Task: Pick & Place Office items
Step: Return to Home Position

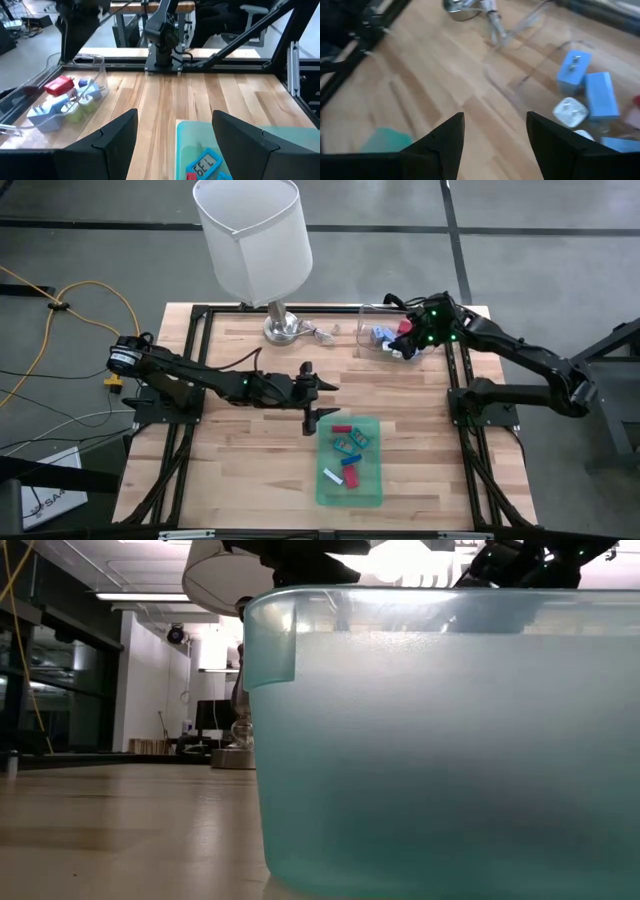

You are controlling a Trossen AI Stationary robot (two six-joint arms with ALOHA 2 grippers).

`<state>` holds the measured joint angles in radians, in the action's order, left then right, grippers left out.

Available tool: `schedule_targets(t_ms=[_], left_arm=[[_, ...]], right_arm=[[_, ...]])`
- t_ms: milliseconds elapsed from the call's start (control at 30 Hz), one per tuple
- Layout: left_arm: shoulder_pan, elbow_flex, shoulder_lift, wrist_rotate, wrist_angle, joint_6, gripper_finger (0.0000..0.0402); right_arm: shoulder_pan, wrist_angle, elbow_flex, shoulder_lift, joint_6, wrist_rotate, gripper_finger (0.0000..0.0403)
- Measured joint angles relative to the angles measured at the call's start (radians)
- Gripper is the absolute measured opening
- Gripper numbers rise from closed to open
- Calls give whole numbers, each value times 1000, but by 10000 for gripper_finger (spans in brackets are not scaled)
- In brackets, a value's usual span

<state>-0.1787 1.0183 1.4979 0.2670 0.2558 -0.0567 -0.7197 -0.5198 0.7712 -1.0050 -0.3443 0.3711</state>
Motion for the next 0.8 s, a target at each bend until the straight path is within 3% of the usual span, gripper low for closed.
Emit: schedule_targets(t_ms=[133, 433, 800], left_arm=[[0, 0, 0, 0, -42, -65, 250], [-2, 0, -69, 1, -122, -90, 250], [-6, -104, -203, 6, -133, -96, 250]], right_arm=[[7, -1, 0, 20, 11, 57, 201], [137, 1, -3, 92, 23, 41, 201], [308, 15, -84, 241, -27, -97, 201]])
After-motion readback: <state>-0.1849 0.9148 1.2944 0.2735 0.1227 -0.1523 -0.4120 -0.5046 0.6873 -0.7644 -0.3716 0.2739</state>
